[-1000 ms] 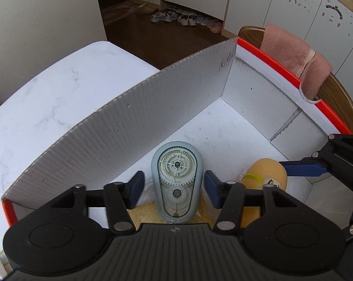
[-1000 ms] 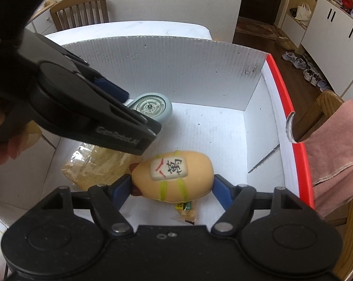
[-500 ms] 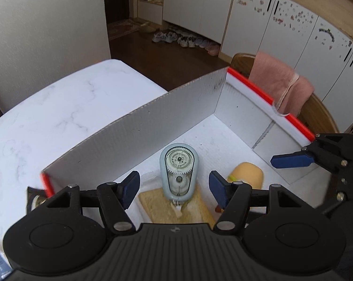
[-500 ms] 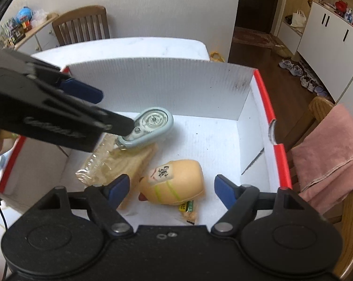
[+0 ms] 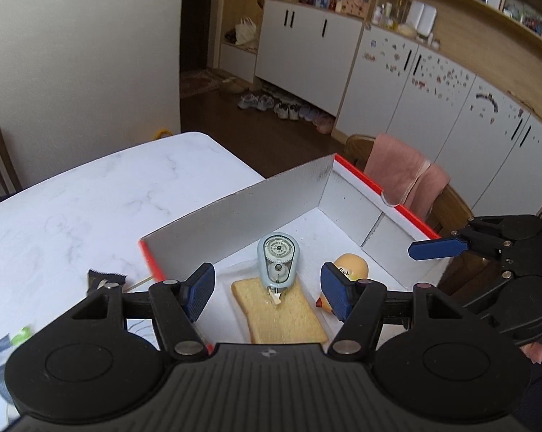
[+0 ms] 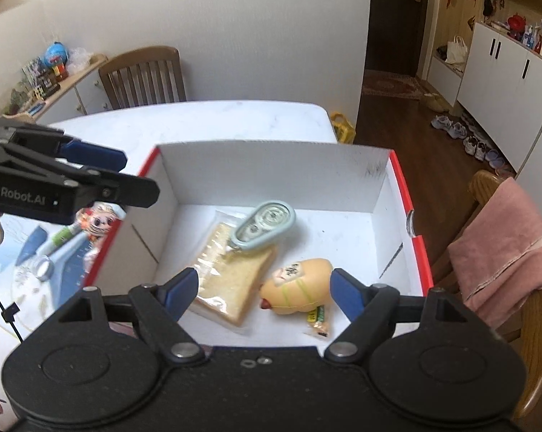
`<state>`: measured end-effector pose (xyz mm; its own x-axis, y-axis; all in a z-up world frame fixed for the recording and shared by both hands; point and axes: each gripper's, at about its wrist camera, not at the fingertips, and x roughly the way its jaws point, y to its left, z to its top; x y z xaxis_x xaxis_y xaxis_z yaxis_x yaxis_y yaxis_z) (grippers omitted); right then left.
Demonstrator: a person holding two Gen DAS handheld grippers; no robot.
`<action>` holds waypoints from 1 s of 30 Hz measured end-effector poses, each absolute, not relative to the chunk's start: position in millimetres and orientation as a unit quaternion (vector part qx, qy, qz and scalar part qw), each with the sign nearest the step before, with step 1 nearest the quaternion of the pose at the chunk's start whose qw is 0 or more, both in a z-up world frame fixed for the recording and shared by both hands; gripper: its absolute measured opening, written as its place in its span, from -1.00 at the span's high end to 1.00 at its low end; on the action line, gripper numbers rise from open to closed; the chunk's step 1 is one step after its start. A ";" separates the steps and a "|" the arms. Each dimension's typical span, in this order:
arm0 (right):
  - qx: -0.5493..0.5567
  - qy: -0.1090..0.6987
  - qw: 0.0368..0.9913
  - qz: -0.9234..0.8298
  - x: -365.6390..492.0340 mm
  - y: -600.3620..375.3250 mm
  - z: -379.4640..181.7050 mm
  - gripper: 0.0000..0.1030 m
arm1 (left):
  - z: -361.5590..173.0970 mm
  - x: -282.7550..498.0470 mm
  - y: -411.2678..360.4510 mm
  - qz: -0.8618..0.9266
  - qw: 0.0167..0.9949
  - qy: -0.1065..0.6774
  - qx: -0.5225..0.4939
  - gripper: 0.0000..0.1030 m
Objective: Organize objects
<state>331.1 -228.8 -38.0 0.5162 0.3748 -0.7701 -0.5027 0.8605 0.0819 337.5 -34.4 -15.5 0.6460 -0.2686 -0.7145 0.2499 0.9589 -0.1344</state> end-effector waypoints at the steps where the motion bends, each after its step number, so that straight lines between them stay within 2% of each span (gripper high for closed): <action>1: -0.071 0.419 0.869 0.254 328.1 -227.2 -35.5 -0.56 | -13.0 332.0 -30.9 -0.142 0.909 0.392 -0.014 -0.24; 11: -0.047 0.406 0.870 0.274 292.8 -201.0 -17.3 -0.58 | -2.0 276.7 19.0 -0.106 0.919 0.377 -0.045 -0.24; 22: -0.044 0.402 0.862 0.306 258.3 -146.4 -13.2 -0.69 | -12.9 220.0 92.6 -0.058 0.926 0.370 -0.058 -0.47; 26: -0.047 0.405 0.856 0.317 250.2 -124.0 -16.7 -0.77 | -20.7 203.4 115.4 -0.044 0.925 0.373 -0.055 -0.48; 28: -0.050 0.405 0.855 0.321 245.9 -112.3 -18.9 -0.81 | -25.5 196.1 126.1 -0.039 0.925 0.375 -0.051 -0.57; 30: -0.053 0.404 0.854 0.323 242.0 -101.0 -20.8 -0.92 | -30.9 189.8 134.9 -0.035 0.925 0.376 -0.045 -0.58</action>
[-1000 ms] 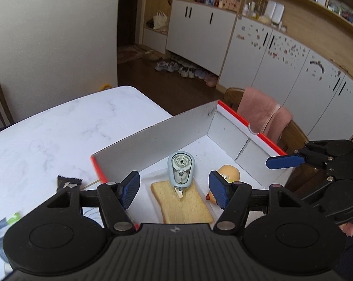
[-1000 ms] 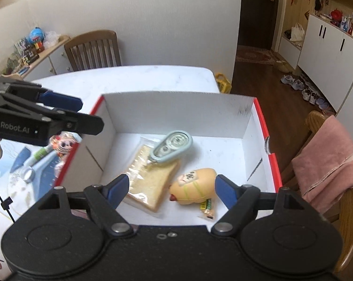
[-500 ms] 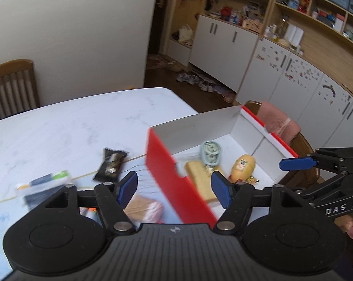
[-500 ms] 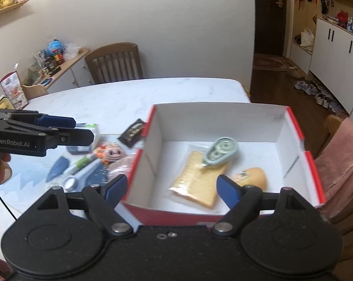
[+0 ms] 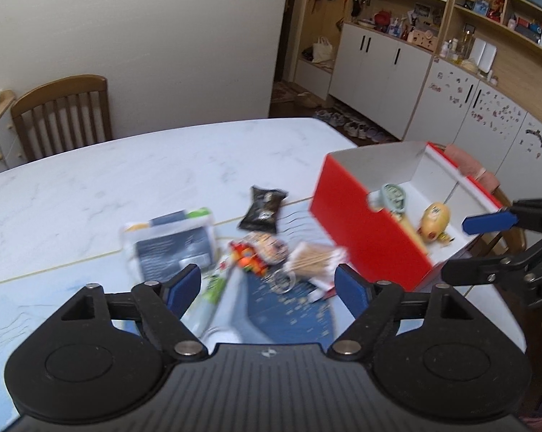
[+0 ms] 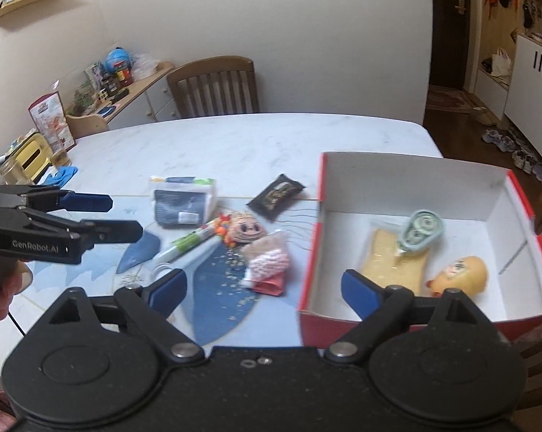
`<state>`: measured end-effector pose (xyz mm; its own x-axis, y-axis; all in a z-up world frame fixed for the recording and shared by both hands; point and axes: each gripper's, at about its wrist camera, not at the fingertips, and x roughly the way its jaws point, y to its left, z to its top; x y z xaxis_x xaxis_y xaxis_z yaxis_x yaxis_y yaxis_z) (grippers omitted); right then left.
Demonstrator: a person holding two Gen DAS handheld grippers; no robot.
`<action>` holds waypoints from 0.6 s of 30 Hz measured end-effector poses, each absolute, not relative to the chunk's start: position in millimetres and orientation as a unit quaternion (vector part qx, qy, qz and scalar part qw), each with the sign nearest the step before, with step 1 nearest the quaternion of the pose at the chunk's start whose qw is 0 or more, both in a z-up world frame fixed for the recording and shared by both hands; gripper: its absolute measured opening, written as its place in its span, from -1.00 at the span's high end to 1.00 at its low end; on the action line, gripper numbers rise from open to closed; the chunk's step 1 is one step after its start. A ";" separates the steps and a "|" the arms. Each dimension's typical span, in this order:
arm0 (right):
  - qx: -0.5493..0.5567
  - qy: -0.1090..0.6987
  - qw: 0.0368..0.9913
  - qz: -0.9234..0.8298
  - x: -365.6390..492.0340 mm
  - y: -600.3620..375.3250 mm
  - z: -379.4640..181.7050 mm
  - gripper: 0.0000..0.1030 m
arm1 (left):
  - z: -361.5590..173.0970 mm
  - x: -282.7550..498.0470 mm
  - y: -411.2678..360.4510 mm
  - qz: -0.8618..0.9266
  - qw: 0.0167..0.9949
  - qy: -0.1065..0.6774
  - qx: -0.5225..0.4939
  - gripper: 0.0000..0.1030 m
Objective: Organize objects
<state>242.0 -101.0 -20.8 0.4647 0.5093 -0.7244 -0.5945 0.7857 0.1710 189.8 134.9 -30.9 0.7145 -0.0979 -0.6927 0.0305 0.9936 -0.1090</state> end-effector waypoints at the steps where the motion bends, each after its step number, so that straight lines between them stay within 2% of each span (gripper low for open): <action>1: -0.053 0.405 0.853 0.325 240.1 -95.1 -22.1 -0.92 | -33.9 186.5 138.7 -0.033 0.924 0.378 -0.042 -0.58; 14: -0.047 0.427 0.854 0.294 239.8 -36.0 -48.1 -0.95 | -82.1 172.0 172.7 -0.042 0.915 0.401 -0.028 -0.59; 18: -0.049 0.435 0.858 0.269 243.8 -23.3 -58.8 -0.95 | -97.3 173.3 175.1 -0.042 0.916 0.398 -0.017 -0.75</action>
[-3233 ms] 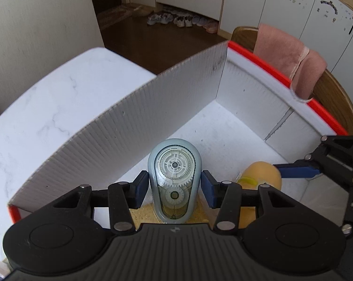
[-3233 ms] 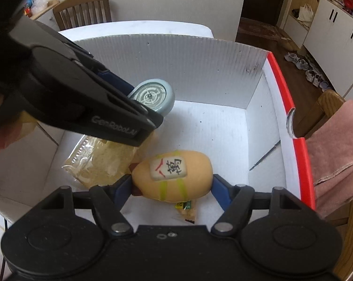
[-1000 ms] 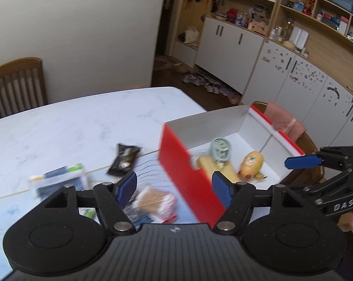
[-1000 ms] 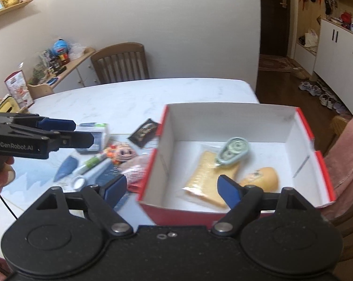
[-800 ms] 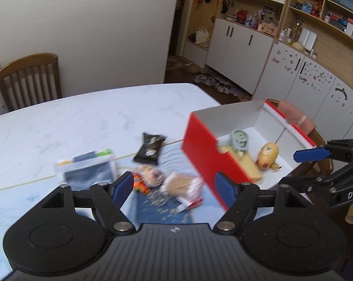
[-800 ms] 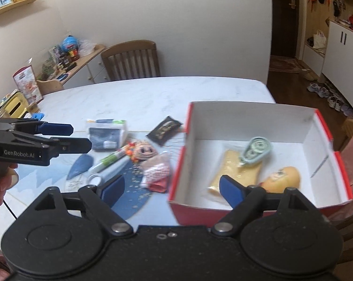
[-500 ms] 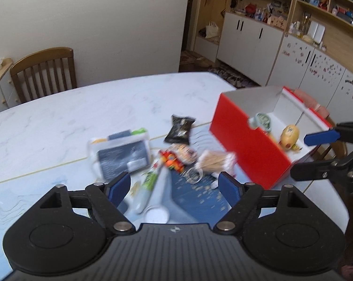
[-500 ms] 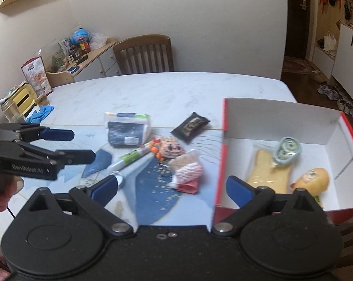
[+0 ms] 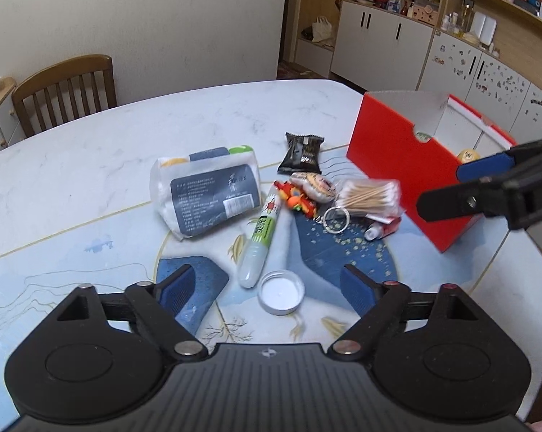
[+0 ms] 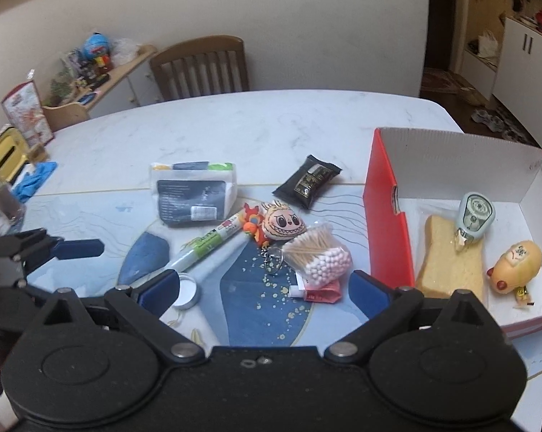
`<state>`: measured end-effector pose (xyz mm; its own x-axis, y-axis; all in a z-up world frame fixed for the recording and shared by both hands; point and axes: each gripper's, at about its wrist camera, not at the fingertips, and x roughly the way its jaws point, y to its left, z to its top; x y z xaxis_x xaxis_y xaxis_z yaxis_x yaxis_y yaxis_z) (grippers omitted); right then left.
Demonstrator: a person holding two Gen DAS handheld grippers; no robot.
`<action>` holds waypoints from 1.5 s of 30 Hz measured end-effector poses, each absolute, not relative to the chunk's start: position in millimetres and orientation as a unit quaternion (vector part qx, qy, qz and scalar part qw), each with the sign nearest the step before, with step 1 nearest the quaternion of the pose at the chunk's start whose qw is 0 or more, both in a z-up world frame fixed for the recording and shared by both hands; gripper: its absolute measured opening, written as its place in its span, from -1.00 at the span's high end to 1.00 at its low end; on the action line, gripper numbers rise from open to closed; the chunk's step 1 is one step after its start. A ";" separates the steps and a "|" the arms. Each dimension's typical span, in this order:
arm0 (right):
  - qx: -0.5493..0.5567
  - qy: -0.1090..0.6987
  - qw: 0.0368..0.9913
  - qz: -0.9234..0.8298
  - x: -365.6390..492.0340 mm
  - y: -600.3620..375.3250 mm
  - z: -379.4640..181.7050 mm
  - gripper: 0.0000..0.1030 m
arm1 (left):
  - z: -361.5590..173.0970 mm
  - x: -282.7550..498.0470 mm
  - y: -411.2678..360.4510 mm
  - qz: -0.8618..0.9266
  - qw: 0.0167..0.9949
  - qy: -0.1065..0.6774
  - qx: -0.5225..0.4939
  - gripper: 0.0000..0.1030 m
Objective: Organize objects
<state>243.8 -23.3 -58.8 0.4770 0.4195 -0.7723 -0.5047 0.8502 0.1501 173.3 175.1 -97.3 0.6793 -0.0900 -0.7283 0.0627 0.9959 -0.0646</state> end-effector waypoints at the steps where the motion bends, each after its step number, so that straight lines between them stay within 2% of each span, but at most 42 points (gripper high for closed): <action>1: -0.050 0.437 0.859 0.263 245.4 -20.6 -61.8 -0.95 | -101.6 174.1 174.8 -0.043 0.916 0.399 -0.015 -0.76; 9: -0.069 0.440 0.866 0.228 255.8 0.1 -83.6 -0.94 | -137.6 178.7 161.3 -0.051 0.913 0.405 -0.005 -0.76; 20: -0.124 0.445 0.863 0.205 284.4 14.3 -105.4 -0.90 | -159.0 184.8 149.0 -0.037 0.915 0.402 0.007 -0.76; 26: -0.174 0.443 0.848 0.232 288.8 26.9 -110.8 -0.70 | -162.2 184.6 145.4 -0.028 0.918 0.396 0.013 -0.76; 31: -0.214 0.448 0.834 0.240 292.4 33.6 -119.3 -0.69 | -163.4 182.2 143.4 -0.028 0.918 0.396 0.007 -0.75; 35: -0.236 0.450 0.827 0.240 295.6 35.0 -125.7 -0.61 | -164.5 183.3 141.8 -0.028 0.917 0.399 0.004 -0.62; 37: -0.244 0.450 0.825 0.240 296.2 36.0 -128.0 -0.58 | -165.4 184.5 141.2 -0.026 0.915 0.402 0.004 -0.42; 40: -0.247 0.450 0.825 0.237 298.0 35.4 -128.9 -0.45 | -164.5 185.6 140.4 -0.022 0.915 0.403 0.004 -0.32; 41: -0.247 0.451 0.825 0.235 298.8 34.7 -128.8 -0.32 | -163.9 186.4 140.6 -0.020 0.915 0.403 0.002 -0.28; 42: -0.246 0.452 0.825 0.234 299.7 33.9 -128.3 -0.18 | -163.2 187.3 140.8 -0.017 0.915 0.404 0.001 -0.17; 45: -0.242 0.454 0.825 0.233 300.2 31.3 -126.4 0.08 | -162.1 189.6 142.1 -0.007 0.914 0.405 0.003 0.06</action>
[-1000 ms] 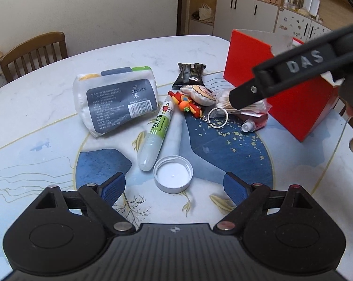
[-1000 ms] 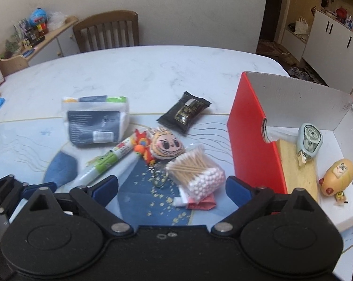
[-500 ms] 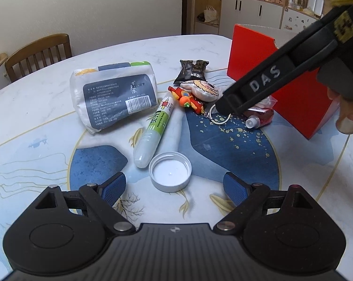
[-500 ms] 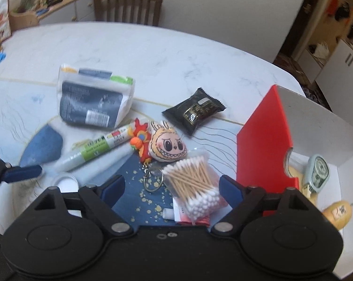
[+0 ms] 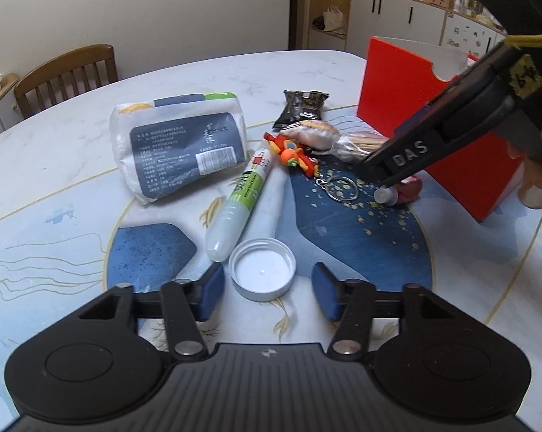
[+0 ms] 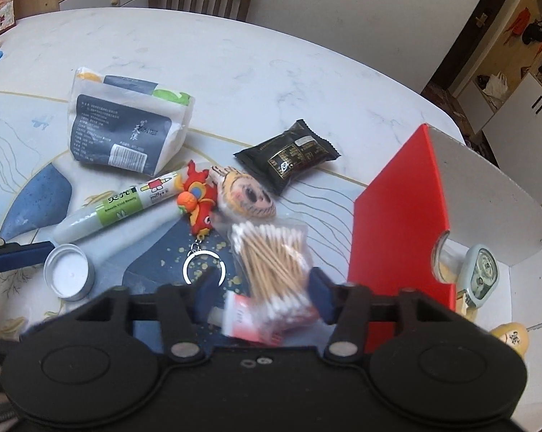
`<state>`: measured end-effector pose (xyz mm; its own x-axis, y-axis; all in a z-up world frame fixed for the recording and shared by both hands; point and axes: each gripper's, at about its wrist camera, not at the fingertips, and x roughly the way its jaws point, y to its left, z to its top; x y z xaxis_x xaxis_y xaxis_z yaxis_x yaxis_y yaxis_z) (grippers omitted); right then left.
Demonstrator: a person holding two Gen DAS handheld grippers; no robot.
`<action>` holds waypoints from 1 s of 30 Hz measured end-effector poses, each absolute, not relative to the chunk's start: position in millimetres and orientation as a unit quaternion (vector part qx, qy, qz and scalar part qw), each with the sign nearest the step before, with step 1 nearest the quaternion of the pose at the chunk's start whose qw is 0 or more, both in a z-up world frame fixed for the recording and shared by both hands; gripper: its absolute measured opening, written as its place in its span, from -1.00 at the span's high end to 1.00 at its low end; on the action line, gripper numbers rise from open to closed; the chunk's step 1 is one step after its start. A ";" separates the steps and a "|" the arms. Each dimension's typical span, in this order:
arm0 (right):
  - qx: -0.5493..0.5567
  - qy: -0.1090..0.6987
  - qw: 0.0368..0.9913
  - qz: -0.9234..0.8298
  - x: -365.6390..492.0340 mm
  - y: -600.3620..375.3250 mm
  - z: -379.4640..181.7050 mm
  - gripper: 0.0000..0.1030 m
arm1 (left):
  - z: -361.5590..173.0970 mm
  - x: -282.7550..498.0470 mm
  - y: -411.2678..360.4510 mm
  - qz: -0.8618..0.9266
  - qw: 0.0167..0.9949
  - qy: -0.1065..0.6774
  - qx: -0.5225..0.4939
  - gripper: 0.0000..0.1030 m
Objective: Organize objects
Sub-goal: 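Grasp the cotton-swab bag with the right tool while the left tool grasps the white bottle cap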
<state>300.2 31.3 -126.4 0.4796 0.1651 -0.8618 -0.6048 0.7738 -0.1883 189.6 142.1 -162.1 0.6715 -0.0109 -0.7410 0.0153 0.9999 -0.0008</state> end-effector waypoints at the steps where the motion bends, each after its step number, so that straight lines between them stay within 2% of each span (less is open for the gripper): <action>1: -0.242 0.452 0.825 0.235 299.8 30.9 -125.5 0.10 | -162.0 190.1 142.5 -0.005 0.914 0.405 0.004 0.13; 3: -0.246 0.445 0.828 0.236 298.1 30.8 -123.5 0.26 | -161.5 190.7 142.6 -0.005 0.914 0.405 0.005 0.26; 6: -0.255 0.432 0.832 0.238 294.8 31.1 -119.7 0.42 | -161.3 191.9 142.3 -0.007 0.913 0.407 0.006 0.26; 12: -0.231 0.422 0.844 0.239 291.0 22.9 -108.5 0.59 | -158.8 190.4 143.3 -0.009 0.912 0.411 0.003 0.27; 24: -0.117 0.419 0.861 0.264 264.4 -18.2 -65.0 0.61 | -123.5 177.5 137.6 -0.032 0.918 0.394 -0.010 0.27; 30: -0.100 0.415 0.863 0.270 256.0 -33.6 -58.2 0.61 | -106.9 173.0 130.7 -0.032 0.922 0.385 -0.019 0.27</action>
